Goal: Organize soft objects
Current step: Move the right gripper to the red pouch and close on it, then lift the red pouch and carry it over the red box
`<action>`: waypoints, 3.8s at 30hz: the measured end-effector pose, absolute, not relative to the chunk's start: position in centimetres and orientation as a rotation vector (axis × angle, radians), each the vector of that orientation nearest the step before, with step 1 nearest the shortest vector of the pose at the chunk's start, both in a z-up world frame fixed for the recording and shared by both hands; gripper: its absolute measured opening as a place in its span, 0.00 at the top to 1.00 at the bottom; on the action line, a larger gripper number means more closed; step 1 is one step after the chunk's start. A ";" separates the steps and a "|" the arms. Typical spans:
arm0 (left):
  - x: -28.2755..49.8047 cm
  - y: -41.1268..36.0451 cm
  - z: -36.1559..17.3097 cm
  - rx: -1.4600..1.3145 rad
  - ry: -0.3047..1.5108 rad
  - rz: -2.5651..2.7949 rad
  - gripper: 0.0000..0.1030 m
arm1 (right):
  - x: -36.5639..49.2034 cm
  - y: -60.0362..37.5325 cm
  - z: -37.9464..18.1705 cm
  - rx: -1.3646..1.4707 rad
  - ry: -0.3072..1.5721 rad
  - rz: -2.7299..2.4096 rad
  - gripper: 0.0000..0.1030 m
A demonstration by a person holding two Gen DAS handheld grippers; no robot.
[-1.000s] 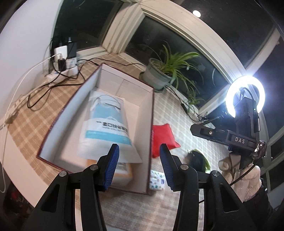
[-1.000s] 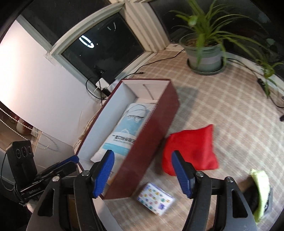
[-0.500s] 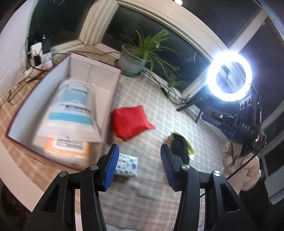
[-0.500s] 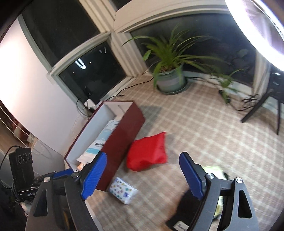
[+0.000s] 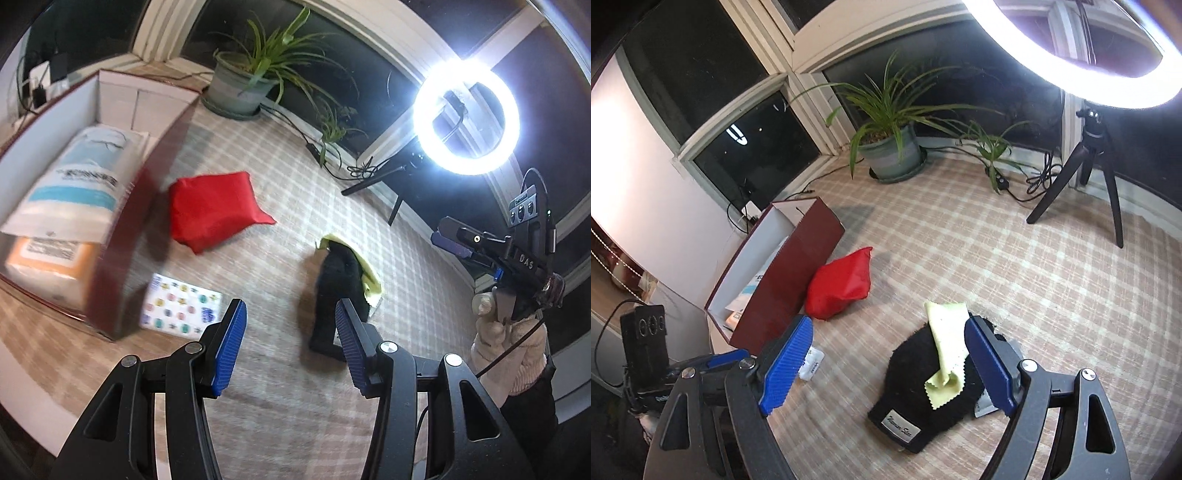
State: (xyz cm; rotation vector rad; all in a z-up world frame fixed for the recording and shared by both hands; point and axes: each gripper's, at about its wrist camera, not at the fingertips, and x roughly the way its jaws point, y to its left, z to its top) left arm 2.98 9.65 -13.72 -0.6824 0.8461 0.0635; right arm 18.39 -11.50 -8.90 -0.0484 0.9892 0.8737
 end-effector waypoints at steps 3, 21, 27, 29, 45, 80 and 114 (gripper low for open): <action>3.7 8.8 -14.5 -0.698 0.842 0.078 0.52 | 19.5 -11.1 -9.4 -0.062 1.013 0.898 0.21; 6.6 9.7 -16.8 -0.783 0.816 0.190 0.46 | 25.2 6.3 -14.6 -0.271 1.228 1.228 0.39; 6.7 10.4 -17.7 -0.808 0.824 0.206 0.46 | 26.2 11.8 -18.1 -0.352 1.264 1.223 0.44; 6.7 10.7 -18.1 -0.814 0.831 0.213 0.46 | 26.6 13.0 -19.3 -0.368 1.282 1.214 0.44; 9.0 11.4 -19.0 -0.779 0.880 0.257 0.46 | 26.8 12.5 -23.4 -0.431 1.428 1.196 0.52; 14.1 12.8 -21.2 -0.777 0.917 0.300 0.54 | 27.2 8.5 -23.5 -0.275 1.492 1.205 0.59; 2.6 18.0 -9.9 -0.616 0.729 0.228 0.54 | 15.7 13.7 -10.0 -0.178 1.247 1.244 0.59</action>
